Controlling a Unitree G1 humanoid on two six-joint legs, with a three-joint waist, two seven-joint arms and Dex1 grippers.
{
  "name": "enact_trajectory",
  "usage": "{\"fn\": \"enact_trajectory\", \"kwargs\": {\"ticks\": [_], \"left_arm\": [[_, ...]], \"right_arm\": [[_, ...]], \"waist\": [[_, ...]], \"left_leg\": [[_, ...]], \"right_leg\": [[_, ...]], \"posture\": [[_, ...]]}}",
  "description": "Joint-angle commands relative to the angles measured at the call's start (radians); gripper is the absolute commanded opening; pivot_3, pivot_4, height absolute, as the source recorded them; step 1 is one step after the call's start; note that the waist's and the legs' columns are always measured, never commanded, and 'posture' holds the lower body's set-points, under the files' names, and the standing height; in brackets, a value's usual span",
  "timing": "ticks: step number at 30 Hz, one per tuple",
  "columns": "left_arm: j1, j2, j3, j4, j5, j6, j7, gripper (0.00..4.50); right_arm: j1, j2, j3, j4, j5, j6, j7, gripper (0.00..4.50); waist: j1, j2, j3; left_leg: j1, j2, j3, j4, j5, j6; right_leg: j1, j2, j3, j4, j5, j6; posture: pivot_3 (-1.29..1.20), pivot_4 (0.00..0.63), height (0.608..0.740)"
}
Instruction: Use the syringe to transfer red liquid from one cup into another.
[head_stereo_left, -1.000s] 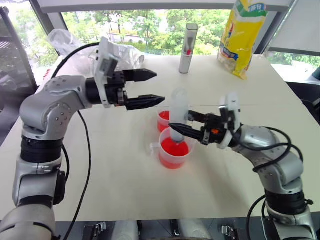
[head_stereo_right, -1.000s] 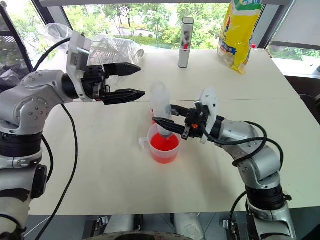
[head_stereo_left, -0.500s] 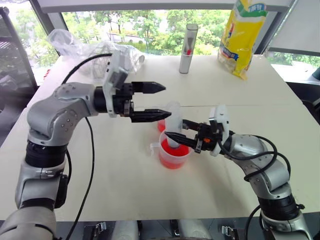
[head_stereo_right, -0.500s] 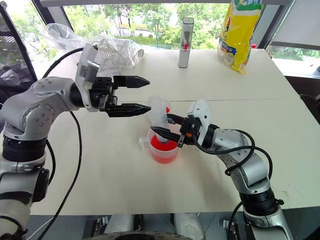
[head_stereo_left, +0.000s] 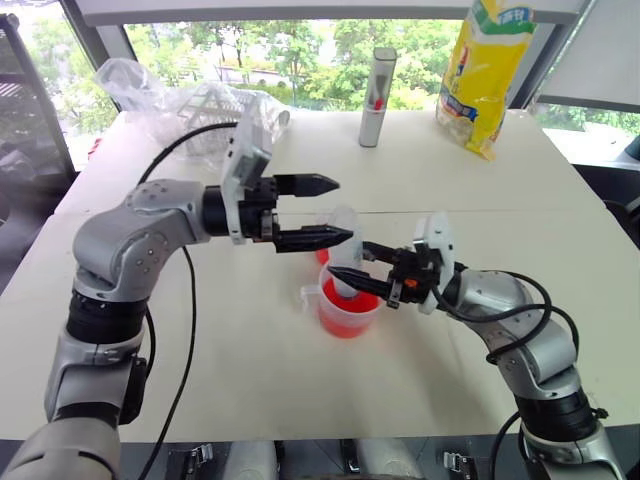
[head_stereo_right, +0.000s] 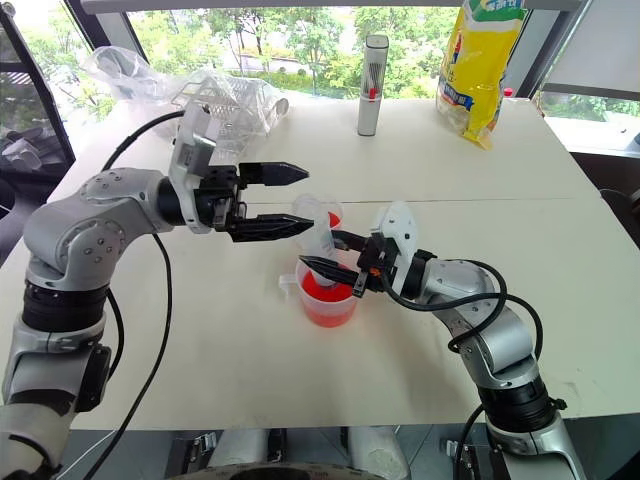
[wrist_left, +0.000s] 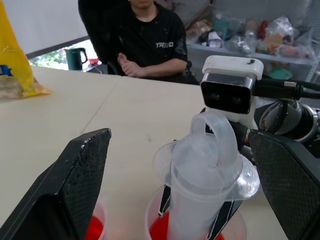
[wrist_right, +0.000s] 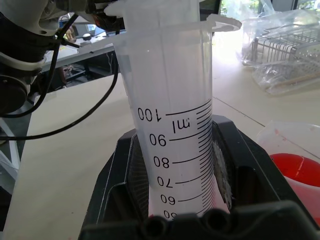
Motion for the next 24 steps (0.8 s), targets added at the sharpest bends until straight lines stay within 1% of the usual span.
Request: {"fn": "enact_trajectory", "kwargs": {"ticks": [1, 2, 3, 9, 18, 24], "left_arm": [[-0.005, -0.014, 0.004, -0.044, -0.029, 0.017, 0.019, 3.93], [-0.003, -0.020, 0.004, -0.050, -0.034, 0.023, 0.024, 3.56], [-0.002, -0.025, 0.005, -0.055, -0.041, 0.032, 0.030, 3.10], [0.001, -0.037, 0.008, -0.074, -0.063, 0.060, 0.056, 0.06], [-0.013, -0.021, 0.023, -0.072, -0.071, 0.079, 0.054, 0.06], [-0.086, -0.018, 0.058, -0.011, -0.094, 0.083, 0.052, 0.06]], "right_arm": [[0.003, -0.004, -0.011, -0.015, -0.002, -0.033, 0.002, 1.37], [0.004, -0.005, -0.011, -0.015, -0.002, -0.034, 0.003, 1.37], [0.004, -0.006, -0.011, -0.015, -0.002, -0.034, 0.003, 1.37], [0.006, -0.008, -0.012, -0.012, -0.002, -0.040, 0.004, 1.37], [0.008, -0.008, -0.011, -0.012, 0.008, -0.033, 0.012, 1.37], [0.014, -0.019, -0.003, -0.023, 0.035, 0.002, 0.021, 1.37]], "waist": [[0.000, 0.000, 0.000], [0.000, 0.000, 0.000], [0.000, 0.000, 0.000], [0.000, 0.000, 0.000], [0.000, 0.000, 0.000], [0.000, 0.000, 0.000]], "left_leg": [[0.000, 0.000, 0.000, 0.000, 0.000, 0.000], [0.000, 0.000, 0.000, 0.000, 0.000, 0.000], [0.000, 0.000, 0.000, 0.000, 0.000, 0.000], [0.000, 0.000, 0.000, 0.000, 0.000, 0.000], [0.000, 0.000, 0.000, 0.000, 0.000, 0.000], [0.000, 0.000, 0.000, 0.000, 0.000, 0.000]], "right_leg": [[0.000, 0.000, 0.000, 0.000, 0.000, 0.000], [0.000, 0.000, 0.000, 0.000, 0.000, 0.000], [0.000, 0.000, 0.000, 0.000, 0.000, 0.000], [0.000, 0.000, 0.000, 0.000, 0.000, 0.000], [0.000, 0.000, 0.000, 0.000, 0.000, 0.000], [0.000, 0.000, 0.000, 0.000, 0.000, 0.000]], "posture": [[0.00, 0.150, 0.740], [0.00, 0.150, 0.740], [0.00, 0.150, 0.740], [0.00, 0.150, 0.740], [0.00, 0.150, 0.740], [0.00, 0.150, 0.740]]}}
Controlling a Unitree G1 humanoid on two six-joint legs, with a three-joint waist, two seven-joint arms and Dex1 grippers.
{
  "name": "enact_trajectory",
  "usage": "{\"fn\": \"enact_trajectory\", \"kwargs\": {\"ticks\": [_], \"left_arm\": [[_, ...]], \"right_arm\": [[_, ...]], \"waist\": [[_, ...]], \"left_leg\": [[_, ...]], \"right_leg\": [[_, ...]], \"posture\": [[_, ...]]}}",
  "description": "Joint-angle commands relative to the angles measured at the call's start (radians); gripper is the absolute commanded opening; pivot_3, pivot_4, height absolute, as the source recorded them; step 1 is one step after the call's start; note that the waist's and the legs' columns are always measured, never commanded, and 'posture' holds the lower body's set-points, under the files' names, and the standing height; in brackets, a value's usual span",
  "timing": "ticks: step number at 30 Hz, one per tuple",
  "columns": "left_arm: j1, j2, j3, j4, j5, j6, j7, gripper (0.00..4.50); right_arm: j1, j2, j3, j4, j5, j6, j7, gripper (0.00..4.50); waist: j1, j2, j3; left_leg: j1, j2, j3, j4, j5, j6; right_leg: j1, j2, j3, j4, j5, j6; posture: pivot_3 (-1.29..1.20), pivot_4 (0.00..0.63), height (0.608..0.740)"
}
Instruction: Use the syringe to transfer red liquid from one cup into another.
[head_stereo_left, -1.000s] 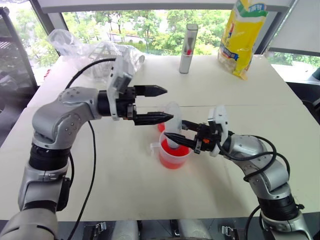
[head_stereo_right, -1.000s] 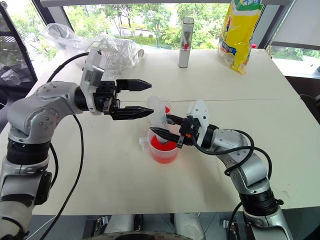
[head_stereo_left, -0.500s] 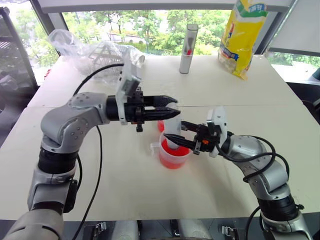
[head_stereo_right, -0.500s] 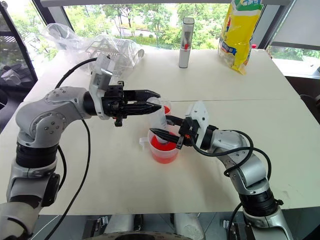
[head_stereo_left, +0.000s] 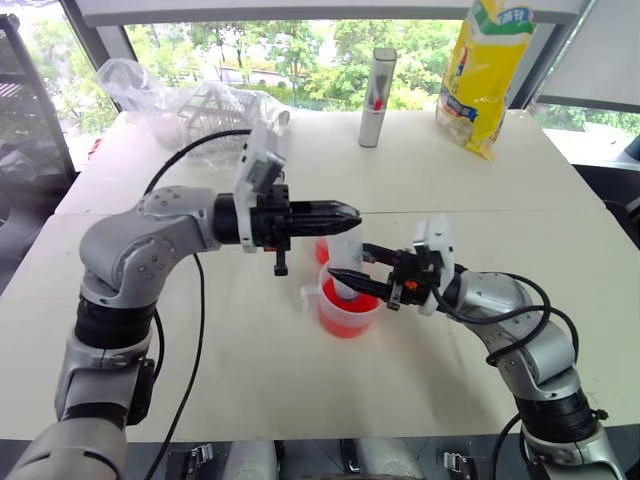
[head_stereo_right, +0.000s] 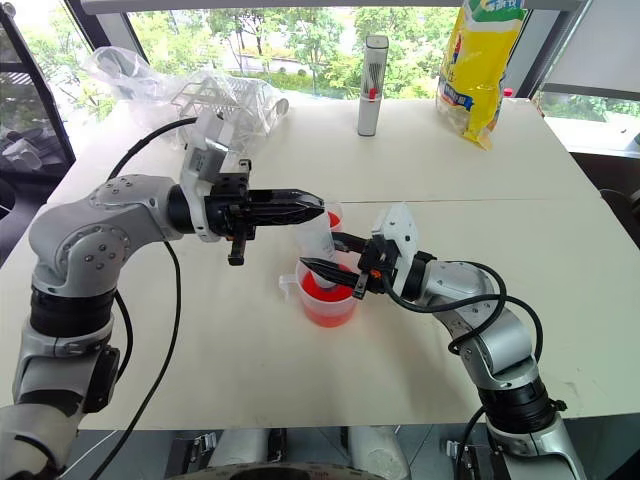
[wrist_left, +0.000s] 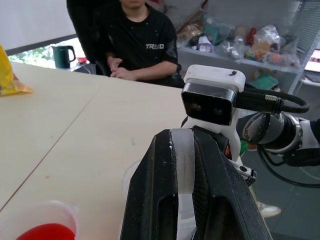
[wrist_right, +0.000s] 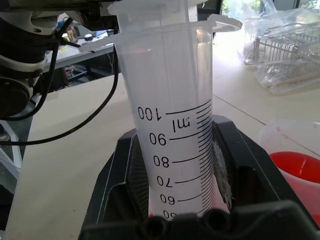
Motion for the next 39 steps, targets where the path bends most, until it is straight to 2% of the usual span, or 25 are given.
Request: {"fn": "enact_trajectory", "kwargs": {"ticks": [1, 15, 39], "left_arm": [[-0.072, 0.011, 0.058, 0.025, -0.021, -0.019, -0.006, 0.06], [-0.140, 0.011, 0.084, 0.063, -0.030, -0.019, 0.009, 0.06], [-0.132, 0.011, 0.078, 0.055, -0.039, -0.010, 0.021, 0.06]], "right_arm": [[0.006, -0.017, -0.001, -0.032, 0.022, 0.018, 0.011, 1.37], [0.025, -0.024, 0.018, -0.009, 0.048, 0.057, 0.021, 1.37], [0.026, -0.032, 0.025, -0.007, 0.049, 0.052, 0.028, 1.37]], "waist": [[0.000, 0.000, 0.000], [-0.001, 0.000, 0.000], [-0.001, 0.000, 0.000]], "left_leg": [[0.000, 0.000, 0.000, 0.000, 0.000, 0.000], [0.000, 0.000, 0.000, 0.000, 0.000, 0.000], [0.000, 0.000, 0.000, 0.000, 0.000, 0.000]], "right_leg": [[0.000, 0.000, 0.000, 0.000, 0.000, 0.000], [0.000, 0.000, 0.000, 0.000, 0.000, 0.000], [0.000, 0.000, 0.000, 0.000, 0.000, 0.000]], "posture": [[0.00, 0.150, 0.740], [0.00, 0.150, 0.740], [0.00, 0.150, 0.740]]}}
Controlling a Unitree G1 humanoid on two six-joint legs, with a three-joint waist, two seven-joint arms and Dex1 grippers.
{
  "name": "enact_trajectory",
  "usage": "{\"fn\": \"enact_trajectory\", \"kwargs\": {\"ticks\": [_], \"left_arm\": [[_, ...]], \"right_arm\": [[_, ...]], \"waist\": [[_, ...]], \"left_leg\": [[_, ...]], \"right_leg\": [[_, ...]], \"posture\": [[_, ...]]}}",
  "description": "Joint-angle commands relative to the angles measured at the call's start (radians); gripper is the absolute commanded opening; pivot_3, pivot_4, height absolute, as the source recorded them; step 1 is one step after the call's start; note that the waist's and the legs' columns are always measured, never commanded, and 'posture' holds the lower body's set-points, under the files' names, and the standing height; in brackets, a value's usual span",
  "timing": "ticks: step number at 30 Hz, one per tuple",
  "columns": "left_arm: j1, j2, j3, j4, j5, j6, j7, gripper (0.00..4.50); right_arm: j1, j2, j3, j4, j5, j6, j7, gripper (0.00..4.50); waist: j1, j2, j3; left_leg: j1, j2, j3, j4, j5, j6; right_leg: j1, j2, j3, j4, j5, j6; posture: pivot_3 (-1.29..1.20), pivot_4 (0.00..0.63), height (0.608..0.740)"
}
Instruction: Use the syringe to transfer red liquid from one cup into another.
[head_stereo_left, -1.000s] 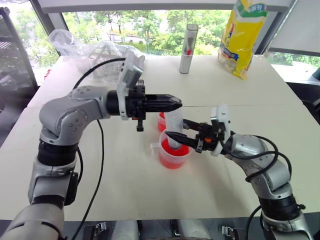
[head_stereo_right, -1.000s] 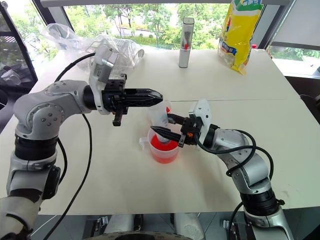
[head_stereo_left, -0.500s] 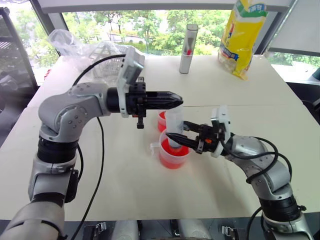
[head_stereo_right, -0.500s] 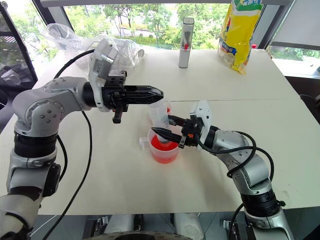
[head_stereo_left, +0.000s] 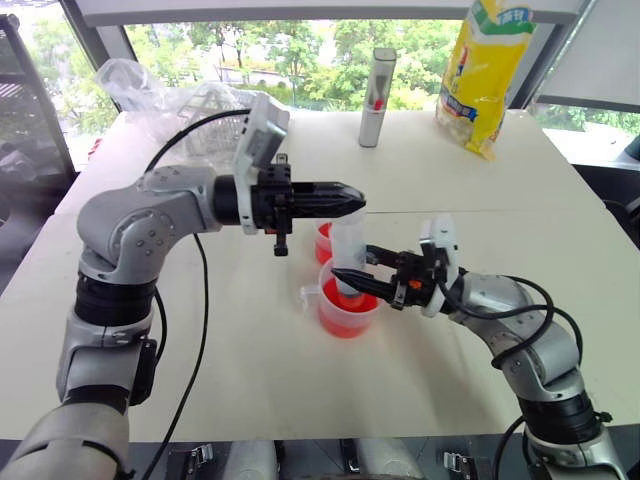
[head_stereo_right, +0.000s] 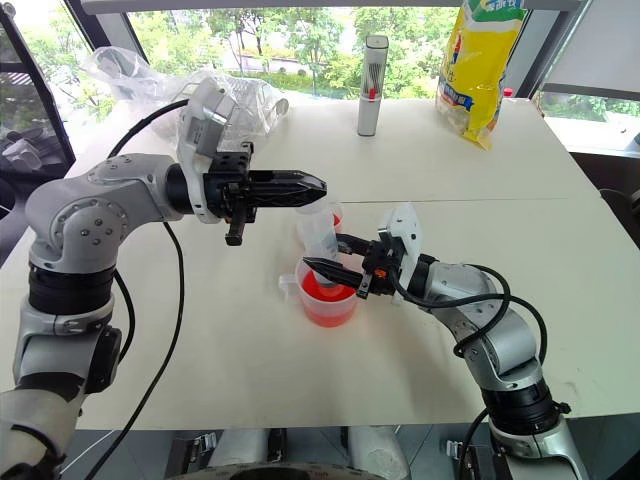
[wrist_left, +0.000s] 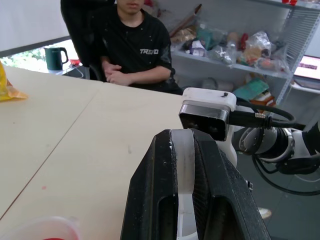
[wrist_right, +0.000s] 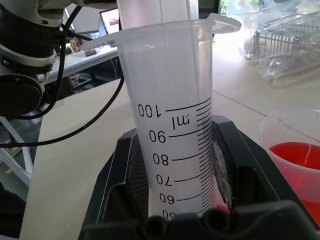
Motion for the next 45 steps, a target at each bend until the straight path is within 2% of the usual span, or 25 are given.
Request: {"fn": "enact_trajectory", "kwargs": {"ticks": [1, 4, 6, 7, 13, 14, 24, 27, 34, 38, 41, 45], "left_arm": [[-0.045, 0.010, 0.078, -0.015, -0.014, -0.030, 0.026, 0.06], [-0.026, 0.024, 0.066, -0.026, -0.012, -0.021, 0.013, 0.06], [-0.008, 0.035, 0.057, -0.032, -0.004, -0.019, 0.011, 0.94], [-0.001, 0.038, 0.056, -0.032, -0.004, -0.019, 0.011, 1.24], [0.032, 0.057, 0.071, -0.037, -0.002, -0.023, 0.016, 4.20], [0.036, 0.058, 0.077, -0.038, -0.004, -0.022, 0.021, 4.39], [0.025, 0.074, 0.189, -0.015, -0.057, -0.002, 0.095, 4.39], [0.042, 0.114, 0.246, -0.011, -0.087, 0.020, 0.110, 4.39], [0.130, 0.189, 0.251, -0.013, -0.020, -0.026, 0.106, 4.39], [0.137, 0.185, 0.242, -0.003, -0.001, -0.045, 0.106, 4.39], [0.130, 0.177, 0.231, 0.011, 0.017, -0.063, 0.101, 4.39], [0.123, 0.170, 0.219, 0.019, 0.035, -0.083, 0.094, 4.39]], "right_arm": [[0.013, -0.024, 0.032, -0.014, 0.002, 0.013, 0.036, 1.37], [0.009, -0.028, 0.030, -0.019, 0.005, 0.013, 0.036, 1.37], [0.001, -0.031, 0.025, -0.026, 0.012, 0.015, 0.033, 1.37], [-0.003, -0.033, 0.022, -0.029, 0.015, 0.015, 0.032, 1.37], [-0.029, -0.040, 0.004, -0.050, 0.027, 0.026, 0.030, 1.37], [-0.033, -0.040, 0.001, -0.052, 0.027, 0.026, 0.029, 1.37], [-0.058, -0.031, -0.019, -0.067, 0.040, 0.036, 0.002, 1.37], [-0.073, -0.031, -0.033, -0.073, 0.048, 0.039, -0.010, 1.37], [-0.153, -0.043, -0.114, -0.110, 0.137, 0.102, -0.056, 1.37], [-0.281, -0.049, -0.171, -0.087, 0.232, 0.165, -0.083, 1.37], [-0.413, -0.046, -0.194, 0.012, 0.272, 0.195, -0.079, 1.37], [-0.524, -0.024, -0.166, 0.190, 0.223, 0.158, -0.028, 1.37]], "waist": [[0.000, 0.000, 0.000], [0.000, 0.000, 0.000], [-0.001, 0.000, 0.000], [-0.001, 0.000, 0.000], [-0.001, 0.000, 0.000], [-0.001, 0.000, 0.000], [0.000, 0.000, 0.000], [-0.003, 0.000, 0.000], [0.000, 0.000, 0.000], [0.000, 0.000, 0.000], [-0.001, 0.000, 0.000], [-0.001, 0.000, 0.000]], "left_leg": [[0.000, 0.000, 0.000, 0.000, 0.000, 0.000], [0.000, 0.000, 0.000, 0.000, 0.000, 0.000], [0.000, 0.000, 0.000, 0.000, 0.000, 0.000], [0.000, 0.000, 0.000, 0.000, 0.000, 0.000], [0.001, 0.000, 0.000, 0.000, 0.000, 0.000], [0.001, 0.000, 0.000, 0.000, 0.000, 0.000], [0.001, 0.000, 0.000, 0.000, 0.000, 0.000], [0.001, 0.000, 0.000, 0.000, 0.000, 0.000], [0.001, 0.001, 0.000, 0.000, 0.000, 0.000], [0.001, 0.001, 0.000, 0.000, 0.000, 0.000], [0.001, 0.001, 0.001, 0.000, 0.000, 0.000], [0.002, 0.000, 0.001, -0.001, 0.000, 0.000]], "right_leg": [[0.000, 0.000, 0.000, 0.000, 0.000, 0.000], [0.000, 0.000, 0.000, 0.000, 0.000, 0.000], [0.000, 0.000, 0.000, 0.000, 0.000, 0.000], [0.000, 0.000, 0.000, 0.000, 0.000, 0.000], [0.001, 0.000, 0.000, 0.001, 0.000, 0.000], [0.001, 0.000, 0.000, 0.001, 0.000, 0.000], [0.000, 0.000, 0.000, 0.001, 0.000, 0.000], [0.000, 0.000, 0.000, 0.002, 0.000, 0.000], [0.000, -0.001, 0.000, 0.002, 0.000, 0.000], [0.000, -0.001, 0.000, 0.002, 0.000, 0.000], [0.000, -0.001, 0.000, 0.002, 0.000, 0.000], [0.000, -0.001, 0.000, 0.002, 0.000, 0.000]], "posture": [[0.00, 0.150, 0.740], [0.00, 0.150, 0.740], [0.00, 0.150, 0.740], [0.00, 0.150, 0.740], [0.00, 0.150, 0.740], [0.00, 0.150, 0.740], [0.00, 0.150, 0.740], [0.00, 0.150, 0.740], [0.00, 0.150, 0.740], [0.00, 0.150, 0.740], [0.00, 0.150, 0.740], [0.00, 0.150, 0.740]]}}
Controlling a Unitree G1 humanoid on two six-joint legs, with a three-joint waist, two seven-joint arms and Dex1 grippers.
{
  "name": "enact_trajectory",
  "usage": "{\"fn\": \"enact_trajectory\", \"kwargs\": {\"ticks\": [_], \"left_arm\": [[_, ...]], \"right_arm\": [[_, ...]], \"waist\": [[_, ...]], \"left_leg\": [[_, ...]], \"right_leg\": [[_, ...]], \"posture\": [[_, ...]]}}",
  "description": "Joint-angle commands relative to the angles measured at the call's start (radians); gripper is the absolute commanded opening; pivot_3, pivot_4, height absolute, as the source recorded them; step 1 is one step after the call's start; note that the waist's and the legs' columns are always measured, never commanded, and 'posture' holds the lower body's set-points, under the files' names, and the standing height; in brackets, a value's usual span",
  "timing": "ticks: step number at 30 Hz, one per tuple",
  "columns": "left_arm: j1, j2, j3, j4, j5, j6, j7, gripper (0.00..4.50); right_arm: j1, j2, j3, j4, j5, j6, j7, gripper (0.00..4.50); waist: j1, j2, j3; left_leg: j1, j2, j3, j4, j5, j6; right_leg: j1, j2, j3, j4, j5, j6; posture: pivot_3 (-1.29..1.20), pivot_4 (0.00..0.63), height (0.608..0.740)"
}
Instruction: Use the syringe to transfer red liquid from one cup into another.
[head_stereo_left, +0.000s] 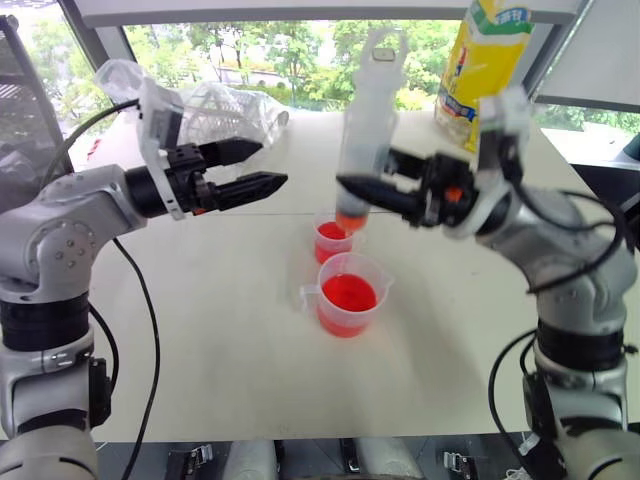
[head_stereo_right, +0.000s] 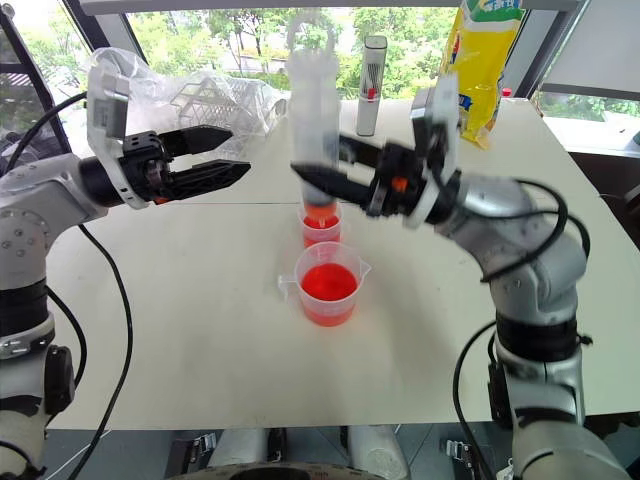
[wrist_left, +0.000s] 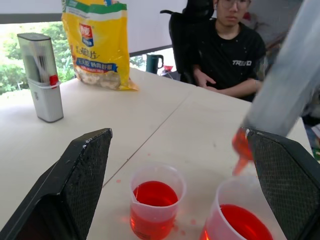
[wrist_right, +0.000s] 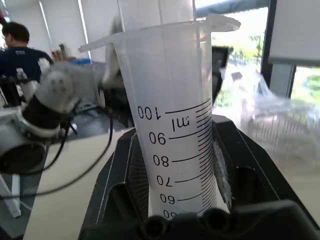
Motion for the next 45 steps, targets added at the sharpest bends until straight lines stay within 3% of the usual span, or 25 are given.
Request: {"fn": "enact_trajectory", "kwargs": {"ticks": [1, 10, 15, 29, 36, 39, 45], "left_arm": [[-0.020, 0.002, 0.003, -0.006, 0.015, -0.034, -0.009, 4.39], [-0.041, 0.004, -0.001, -0.025, 0.026, -0.050, -0.010, 4.39], [-0.119, -0.032, -0.032, 0.012, 0.052, -0.083, -0.017, 4.39], [-0.357, -0.208, -0.159, 0.313, 0.252, -0.285, -0.044, 4.39], [-0.392, -0.248, -0.177, 0.389, 0.301, -0.313, -0.073, 4.39], [-0.394, -0.255, -0.173, 0.394, 0.307, -0.307, -0.082, 3.59], [-0.377, -0.257, -0.177, 0.369, 0.302, -0.280, -0.109, 0.58]], "right_arm": [[-0.051, 0.018, 0.025, 0.129, -0.052, -0.063, 0.055, 1.37], [-0.083, 0.135, 0.146, 0.491, -0.268, -0.322, 0.178, 1.37], [-0.107, 0.177, 0.145, 0.596, -0.324, -0.400, 0.209, 1.37], [-0.108, 0.207, 0.135, 0.645, -0.389, -0.461, 0.228, 1.37], [-0.112, 0.209, 0.133, 0.651, -0.400, -0.467, 0.233, 1.37], [-0.115, 0.209, 0.132, 0.655, -0.405, -0.471, 0.234, 1.37], [-0.126, 0.208, 0.133, 0.670, -0.412, -0.475, 0.242, 1.37]], "waist": [[0.000, 0.000, 0.000], [-0.002, 0.000, 0.000], [0.003, 0.001, 0.001], [-0.002, 0.001, 0.001], [-0.003, 0.001, 0.001], [-0.002, 0.001, 0.001], [-0.002, 0.001, 0.001]], "left_leg": [[0.000, 0.000, 0.000, 0.000, 0.000, 0.000], [-0.002, 0.000, 0.001, 0.000, 0.000, 0.000], [-0.003, 0.000, 0.000, 0.000, 0.000, 0.000], [-0.001, 0.000, 0.002, 0.000, 0.000, 0.000], [-0.001, 0.000, 0.002, 0.000, 0.000, 0.000], [-0.001, 0.000, 0.002, 0.001, 0.000, 0.000], [-0.002, 0.000, 0.002, 0.001, 0.000, 0.000]], "right_leg": [[0.000, 0.000, 0.000, 0.000, 0.000, 0.000], [-0.002, 0.000, 0.000, 0.000, 0.000, 0.000], [-0.002, 0.000, 0.000, 0.001, 0.000, 0.000], [-0.003, 0.000, 0.000, 0.003, 0.000, 0.000], [-0.004, 0.000, 0.000, 0.004, 0.000, 0.000], [-0.004, 0.000, 0.000, 0.004, 0.000, 0.000], [-0.004, 0.000, 0.000, 0.004, 0.000, 0.000]], "posture": [[0.00, 0.150, 0.740], [0.00, 0.150, 0.740], [0.00, 0.150, 0.740], [0.00, 0.150, 0.740], [0.00, 0.150, 0.740], [0.00, 0.150, 0.740], [0.00, 0.150, 0.740]]}}
